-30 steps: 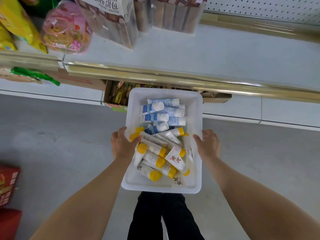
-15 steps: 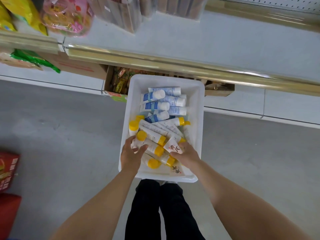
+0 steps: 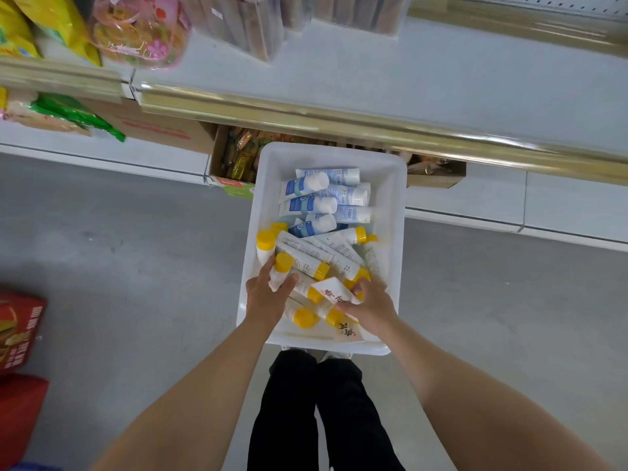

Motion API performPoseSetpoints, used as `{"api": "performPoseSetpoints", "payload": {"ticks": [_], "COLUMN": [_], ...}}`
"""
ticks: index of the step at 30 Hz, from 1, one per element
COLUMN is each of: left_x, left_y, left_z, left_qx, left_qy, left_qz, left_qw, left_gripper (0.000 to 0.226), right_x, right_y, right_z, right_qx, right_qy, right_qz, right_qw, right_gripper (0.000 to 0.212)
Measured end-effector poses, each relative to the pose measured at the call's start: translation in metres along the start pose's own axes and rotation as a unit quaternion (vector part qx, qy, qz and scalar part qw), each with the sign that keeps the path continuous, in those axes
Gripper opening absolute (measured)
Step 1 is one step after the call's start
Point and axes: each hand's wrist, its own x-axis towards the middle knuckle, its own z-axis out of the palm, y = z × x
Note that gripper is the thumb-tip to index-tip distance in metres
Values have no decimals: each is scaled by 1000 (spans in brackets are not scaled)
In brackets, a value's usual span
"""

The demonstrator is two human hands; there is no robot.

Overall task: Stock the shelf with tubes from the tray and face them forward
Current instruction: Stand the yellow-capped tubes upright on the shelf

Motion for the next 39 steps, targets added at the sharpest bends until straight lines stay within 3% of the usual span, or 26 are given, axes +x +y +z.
{"api": "performPoseSetpoints", "payload": {"ticks": [5, 9, 13, 20, 24, 27, 30, 32, 35, 39], "left_x": [-4, -7, -14, -33, -46, -59, -74, -85, -108, -136], "left_y": [11, 16, 18, 4, 4, 15, 40, 65, 109, 172], "left_z": [7, 8, 11, 25, 26, 22, 10, 0, -20, -56], "left_qx": [-53, -233, -320, -237, -254, -308, -372, -410, -463, -456], "left_qy": [-12, 2, 16, 92, 98, 48, -3, -30, -68, -95], "left_qz": [-23, -82, -164, -254, -283, -298, -282, -246, -149, 15], "left_qw": [998, 969, 933, 933, 920, 902, 884, 878, 871, 885], "left_gripper": [65, 51, 41, 39, 60, 77, 66, 47, 24, 18], "right_x": [-9, -13, -18, -22, -35, -52, -70, -83, -106, -138], "right_y": [-3, -5, -9, -13, -19, -28, -43, -57, -83, -124], "right_z": [-27, -36, -38, -39, -48, -62, -80, -95, -121, -161], "right_qx": [257, 413, 450, 472, 445, 444, 435, 432, 441, 455], "right_qy": [-37, -68, -75, -104, -104, -125, -128, -120, -111, -99], "right_qz": [44, 103, 117, 132, 115, 85, 53, 22, -38, -117], "right_qw": [965, 902, 882, 866, 882, 883, 889, 894, 890, 877], "right_gripper": [32, 31, 29, 34, 35, 33, 35, 34, 29, 34]}}
